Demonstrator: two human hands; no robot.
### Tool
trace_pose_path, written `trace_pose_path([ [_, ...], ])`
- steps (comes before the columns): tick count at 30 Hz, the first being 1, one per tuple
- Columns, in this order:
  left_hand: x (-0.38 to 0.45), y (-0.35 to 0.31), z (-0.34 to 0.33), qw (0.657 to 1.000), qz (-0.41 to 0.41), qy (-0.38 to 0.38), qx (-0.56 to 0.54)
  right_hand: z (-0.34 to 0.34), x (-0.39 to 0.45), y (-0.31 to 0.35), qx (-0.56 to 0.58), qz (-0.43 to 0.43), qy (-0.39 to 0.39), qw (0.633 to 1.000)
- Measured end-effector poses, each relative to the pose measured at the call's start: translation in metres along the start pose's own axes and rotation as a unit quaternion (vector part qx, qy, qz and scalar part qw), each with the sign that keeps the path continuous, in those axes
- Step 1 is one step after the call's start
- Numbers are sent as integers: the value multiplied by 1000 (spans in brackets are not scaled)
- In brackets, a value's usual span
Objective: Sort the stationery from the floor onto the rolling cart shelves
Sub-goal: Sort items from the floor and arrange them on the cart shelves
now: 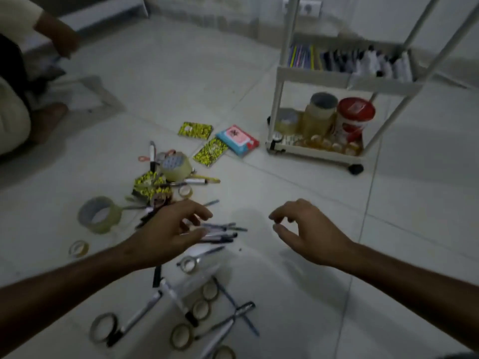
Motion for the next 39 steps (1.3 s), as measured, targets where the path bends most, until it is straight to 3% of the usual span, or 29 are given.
trace_pose_path([
  [4,-49,30,-48,992,81,85,-43,-69,-49,-5,66,-20,118,991],
  [9,-84,48,-89,984,104,142,-25,-135,-84,3,64,25,233,970],
  [14,-93,63,-106,973,187,120,-68,-169,-83,7,39,35,254,966],
  [17,-91,64,-113,970,186,130,-82,-166,-72,3,62,34,270,960],
  [23,-72,49,-121,978,72,193,-20,-133,-35,4,197,-28,176,964],
  [25,-65,46,-121,979,73,185,-41,-128,-20,8,237,-46,118,963],
  [28,-59,52,-117,973,142,141,-118,-130,1,7,278,-99,47,954],
  [31,-59,66,-110,925,271,84,-252,-137,21,-6,267,-138,-6,954],
  [34,-62,79,-106,843,388,17,-372,-152,39,-16,151,-90,14,984],
  [39,-62,91,-103,741,449,-44,-498,-193,55,-17,-26,26,72,997],
])
Point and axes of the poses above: each hand's wrist, its own x-axis towards the middle knuckle, its own z-axis out of the back of the hand, y = z × x, the point moved 4 cm from there along x, towards the middle knuckle, and after that the axes turned 5 degrees about -y, right-handed, at the moved point
